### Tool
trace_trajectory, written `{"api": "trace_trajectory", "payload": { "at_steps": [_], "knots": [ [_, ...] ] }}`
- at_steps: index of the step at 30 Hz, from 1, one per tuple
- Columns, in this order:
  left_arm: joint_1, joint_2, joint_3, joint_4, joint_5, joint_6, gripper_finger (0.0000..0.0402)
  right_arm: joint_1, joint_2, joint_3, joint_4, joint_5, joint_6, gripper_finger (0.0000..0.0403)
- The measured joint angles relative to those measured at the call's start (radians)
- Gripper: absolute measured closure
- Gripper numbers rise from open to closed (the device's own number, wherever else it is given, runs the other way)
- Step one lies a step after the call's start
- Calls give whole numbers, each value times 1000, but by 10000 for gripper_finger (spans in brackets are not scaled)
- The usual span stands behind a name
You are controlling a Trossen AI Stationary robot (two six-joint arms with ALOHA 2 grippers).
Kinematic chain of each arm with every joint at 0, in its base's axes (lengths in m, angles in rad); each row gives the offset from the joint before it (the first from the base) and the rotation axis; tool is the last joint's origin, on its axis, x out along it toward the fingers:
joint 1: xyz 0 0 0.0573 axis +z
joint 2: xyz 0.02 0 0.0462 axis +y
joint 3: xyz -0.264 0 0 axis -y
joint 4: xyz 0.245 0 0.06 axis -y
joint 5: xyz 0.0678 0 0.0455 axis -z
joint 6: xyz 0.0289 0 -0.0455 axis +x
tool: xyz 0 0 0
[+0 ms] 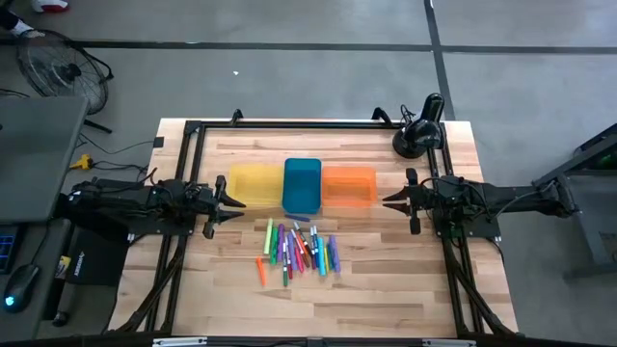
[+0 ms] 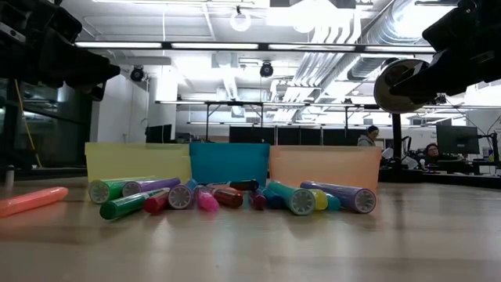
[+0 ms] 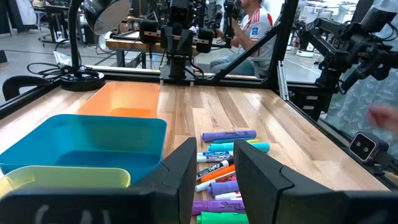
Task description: Pick & Place Markers
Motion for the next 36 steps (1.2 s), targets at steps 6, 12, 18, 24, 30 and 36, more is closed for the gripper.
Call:
{"api": "trace_trajectory", "payload": {
  "at_steps": [6,12,18,24,30,36],
  "knots": [
    [0,0,0,0,0,0,298,0,0,0,0,0,0,350],
    [0,0,0,0,0,0,298,0,0,0,0,0,0,350],
    [0,0,0,0,0,0,298,0,0,0,0,0,0,350],
    [0,0,0,0,0,0,298,0,0,0,0,0,4,350],
    [0,0,0,0,0,0,298,0,0,0,1,-4,128,350],
    [0,0,0,0,0,0,298,0,0,0,5,-5,289,350]
  ]
}}
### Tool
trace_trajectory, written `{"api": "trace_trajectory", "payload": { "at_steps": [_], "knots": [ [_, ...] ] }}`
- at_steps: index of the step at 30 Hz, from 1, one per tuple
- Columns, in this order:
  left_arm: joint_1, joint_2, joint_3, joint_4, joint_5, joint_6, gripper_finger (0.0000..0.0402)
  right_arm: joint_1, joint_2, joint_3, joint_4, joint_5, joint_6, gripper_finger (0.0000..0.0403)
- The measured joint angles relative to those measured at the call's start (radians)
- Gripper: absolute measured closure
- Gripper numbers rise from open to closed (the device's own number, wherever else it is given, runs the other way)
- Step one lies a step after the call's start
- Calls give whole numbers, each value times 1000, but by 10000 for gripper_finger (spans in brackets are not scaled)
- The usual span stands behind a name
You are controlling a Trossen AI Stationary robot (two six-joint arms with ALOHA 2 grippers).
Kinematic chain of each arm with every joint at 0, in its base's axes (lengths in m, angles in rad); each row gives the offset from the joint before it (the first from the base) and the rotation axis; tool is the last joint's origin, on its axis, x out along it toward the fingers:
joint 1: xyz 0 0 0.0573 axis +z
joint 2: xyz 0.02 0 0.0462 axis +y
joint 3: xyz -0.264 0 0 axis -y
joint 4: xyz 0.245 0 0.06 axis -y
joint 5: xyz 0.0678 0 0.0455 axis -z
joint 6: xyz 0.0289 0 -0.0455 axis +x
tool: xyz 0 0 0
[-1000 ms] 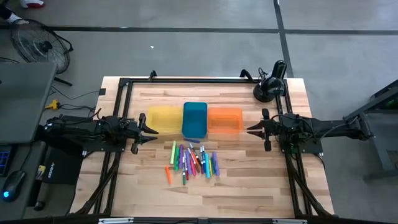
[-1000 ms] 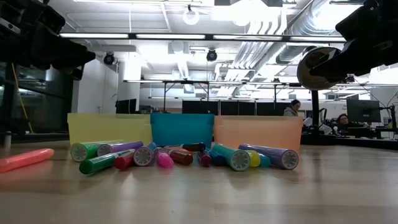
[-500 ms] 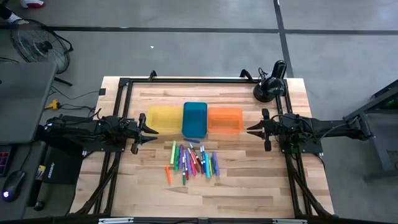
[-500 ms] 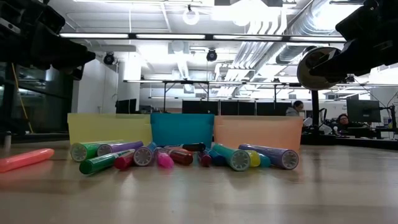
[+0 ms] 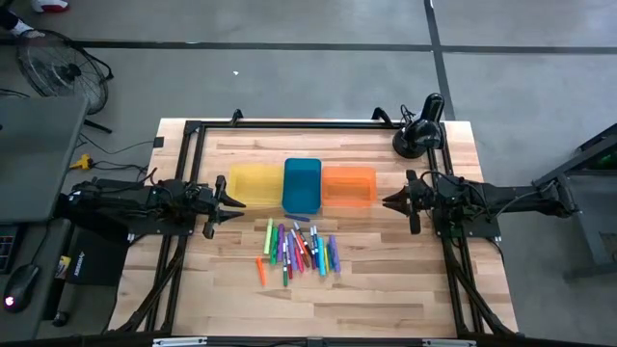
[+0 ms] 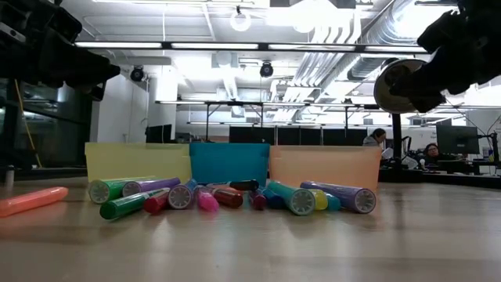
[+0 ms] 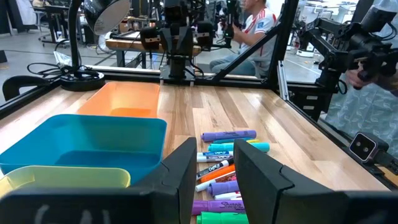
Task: Pick & Place Markers
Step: Put the right light violet highlighter into the orange bin
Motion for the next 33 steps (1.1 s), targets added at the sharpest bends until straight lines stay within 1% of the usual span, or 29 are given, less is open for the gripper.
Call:
{"api": "trace_trajectory", "payload": {
  "at_steps": [3,8,12,18,23,28,33],
  "knots": [
    [0,0,0,0,0,0,298,0,0,0,15,4,72,350],
    [0,0,0,0,0,0,298,-2,0,0,95,43,149,350],
    [0,0,0,0,0,0,298,-2,1,0,107,65,153,350],
    [0,0,0,0,0,0,298,-2,1,0,135,161,151,350],
    [0,0,0,0,0,0,298,-2,5,17,174,190,156,350],
    [0,0,0,0,0,0,298,-2,80,89,175,190,198,350],
    [0,0,0,0,0,0,298,0,252,211,174,201,211,358]
  ]
}}
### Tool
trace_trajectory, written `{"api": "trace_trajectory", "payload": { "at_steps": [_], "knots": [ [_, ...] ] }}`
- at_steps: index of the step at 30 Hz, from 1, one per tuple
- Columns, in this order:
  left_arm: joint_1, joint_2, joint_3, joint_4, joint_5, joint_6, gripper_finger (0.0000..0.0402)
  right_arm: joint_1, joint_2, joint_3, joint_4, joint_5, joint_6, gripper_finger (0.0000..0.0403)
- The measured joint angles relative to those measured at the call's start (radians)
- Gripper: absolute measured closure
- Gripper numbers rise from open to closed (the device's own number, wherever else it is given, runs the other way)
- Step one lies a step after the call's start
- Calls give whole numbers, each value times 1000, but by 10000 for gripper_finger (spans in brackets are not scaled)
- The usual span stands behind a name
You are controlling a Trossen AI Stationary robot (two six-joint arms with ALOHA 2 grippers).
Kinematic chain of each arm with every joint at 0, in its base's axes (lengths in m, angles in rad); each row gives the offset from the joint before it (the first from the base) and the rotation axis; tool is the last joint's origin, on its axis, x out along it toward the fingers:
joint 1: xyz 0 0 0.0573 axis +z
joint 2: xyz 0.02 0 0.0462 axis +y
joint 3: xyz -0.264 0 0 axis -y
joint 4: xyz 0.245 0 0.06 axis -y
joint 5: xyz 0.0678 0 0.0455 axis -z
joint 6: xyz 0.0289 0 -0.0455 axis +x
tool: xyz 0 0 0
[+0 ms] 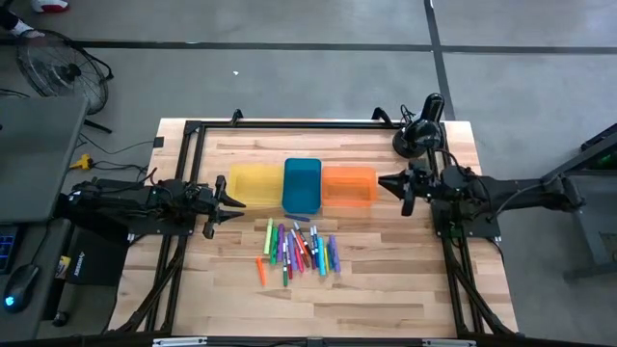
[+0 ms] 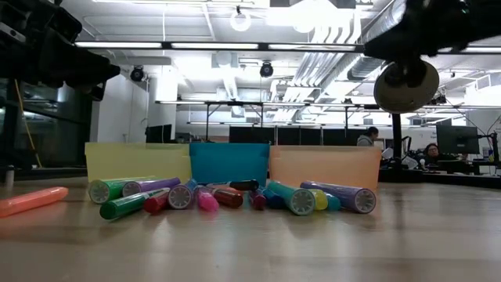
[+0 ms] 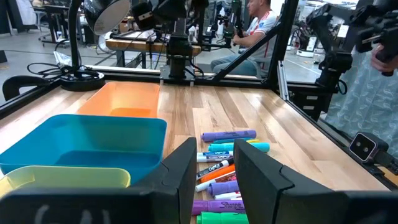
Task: Pick & Place Markers
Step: Put the right light violet highlighter into the orange bin
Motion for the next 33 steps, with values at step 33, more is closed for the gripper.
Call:
{"api": "trace_trajectory", "payload": {
  "at_steps": [33],
  "knots": [
    [0,0,0,0,0,0,298,337,1007,876,-1033,89,700,402]
  ]
}}
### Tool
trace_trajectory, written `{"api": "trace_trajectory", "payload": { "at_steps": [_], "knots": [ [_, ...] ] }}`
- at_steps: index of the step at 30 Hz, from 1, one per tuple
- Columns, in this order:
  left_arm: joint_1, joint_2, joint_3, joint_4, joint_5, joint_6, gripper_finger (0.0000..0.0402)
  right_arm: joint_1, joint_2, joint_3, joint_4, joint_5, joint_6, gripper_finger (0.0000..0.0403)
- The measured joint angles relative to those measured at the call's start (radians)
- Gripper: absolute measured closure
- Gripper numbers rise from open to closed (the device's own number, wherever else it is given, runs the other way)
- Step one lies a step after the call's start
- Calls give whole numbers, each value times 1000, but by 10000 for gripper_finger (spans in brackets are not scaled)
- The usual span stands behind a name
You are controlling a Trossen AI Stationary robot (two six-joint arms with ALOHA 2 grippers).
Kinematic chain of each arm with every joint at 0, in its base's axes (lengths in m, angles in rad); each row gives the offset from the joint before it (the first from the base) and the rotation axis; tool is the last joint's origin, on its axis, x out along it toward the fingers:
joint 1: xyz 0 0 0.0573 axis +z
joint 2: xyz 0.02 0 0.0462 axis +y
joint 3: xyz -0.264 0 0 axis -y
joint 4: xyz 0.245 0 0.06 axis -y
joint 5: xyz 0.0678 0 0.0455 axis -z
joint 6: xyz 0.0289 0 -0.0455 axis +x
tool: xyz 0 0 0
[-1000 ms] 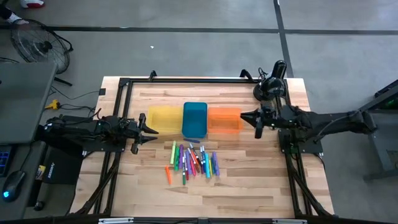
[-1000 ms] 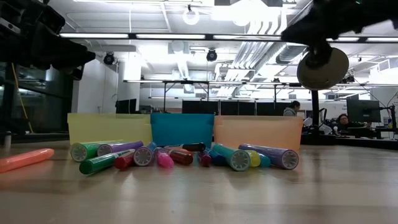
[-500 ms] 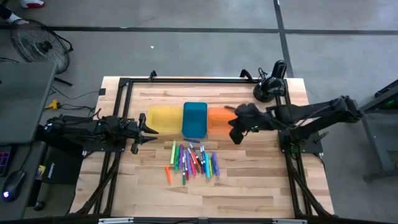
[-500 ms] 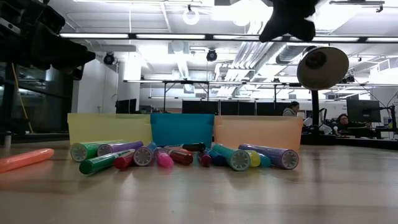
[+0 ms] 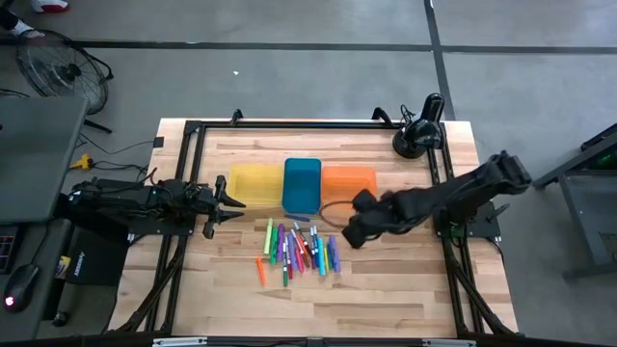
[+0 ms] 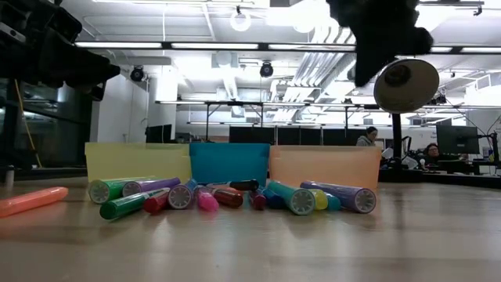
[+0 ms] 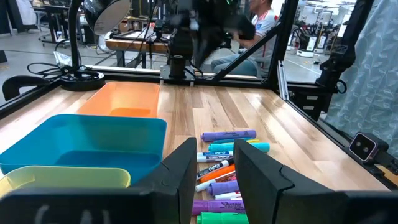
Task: Pick & Place Markers
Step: Put the right light violet highlighter into the orange bin
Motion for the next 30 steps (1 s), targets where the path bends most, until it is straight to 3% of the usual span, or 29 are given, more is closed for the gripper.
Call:
{"api": "trace_trajectory", "payload": {
  "at_steps": [8,16,30],
  "knots": [
    [0,0,0,0,0,0,298,47,144,-2,33,-81,87,402],
    [0,0,0,0,0,0,298,49,179,-2,136,-74,162,402],
    [0,0,0,0,0,0,298,27,220,-1,237,-82,18,402]
  ]
}}
